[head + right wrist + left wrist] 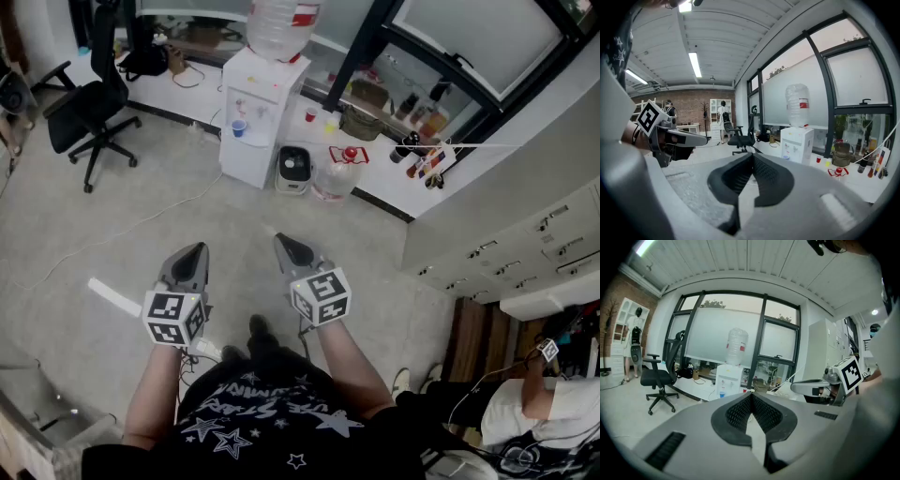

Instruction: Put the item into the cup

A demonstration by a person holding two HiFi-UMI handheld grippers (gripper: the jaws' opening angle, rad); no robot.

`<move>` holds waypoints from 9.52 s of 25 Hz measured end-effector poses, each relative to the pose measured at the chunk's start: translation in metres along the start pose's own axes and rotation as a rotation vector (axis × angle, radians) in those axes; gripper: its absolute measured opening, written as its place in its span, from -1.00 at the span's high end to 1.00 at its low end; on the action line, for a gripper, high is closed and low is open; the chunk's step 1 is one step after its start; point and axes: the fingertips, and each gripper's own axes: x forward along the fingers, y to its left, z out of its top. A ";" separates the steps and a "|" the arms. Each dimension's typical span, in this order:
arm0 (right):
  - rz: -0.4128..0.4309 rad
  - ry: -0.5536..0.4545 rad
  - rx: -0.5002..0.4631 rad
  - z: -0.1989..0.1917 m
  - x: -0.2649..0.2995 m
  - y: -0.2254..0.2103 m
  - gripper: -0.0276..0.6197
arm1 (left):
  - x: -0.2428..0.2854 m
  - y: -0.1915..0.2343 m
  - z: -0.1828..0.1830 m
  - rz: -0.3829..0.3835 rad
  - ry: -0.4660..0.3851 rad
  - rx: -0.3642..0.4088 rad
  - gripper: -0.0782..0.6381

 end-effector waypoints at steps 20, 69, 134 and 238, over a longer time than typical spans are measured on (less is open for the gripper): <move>0.017 -0.011 -0.079 0.002 -0.002 0.038 0.91 | -0.030 0.013 -0.012 -0.016 -0.006 -0.020 0.77; 0.075 0.046 0.076 -0.003 0.216 -0.171 0.91 | 0.202 0.119 0.040 0.109 0.031 -0.076 0.77; -0.308 0.315 0.276 -0.052 0.602 -0.246 0.91 | 0.508 0.437 -0.005 -0.305 0.401 -0.148 0.77; -0.382 0.303 0.337 -0.070 0.629 -0.285 0.90 | 0.520 0.444 -0.026 -0.257 0.404 -0.188 0.77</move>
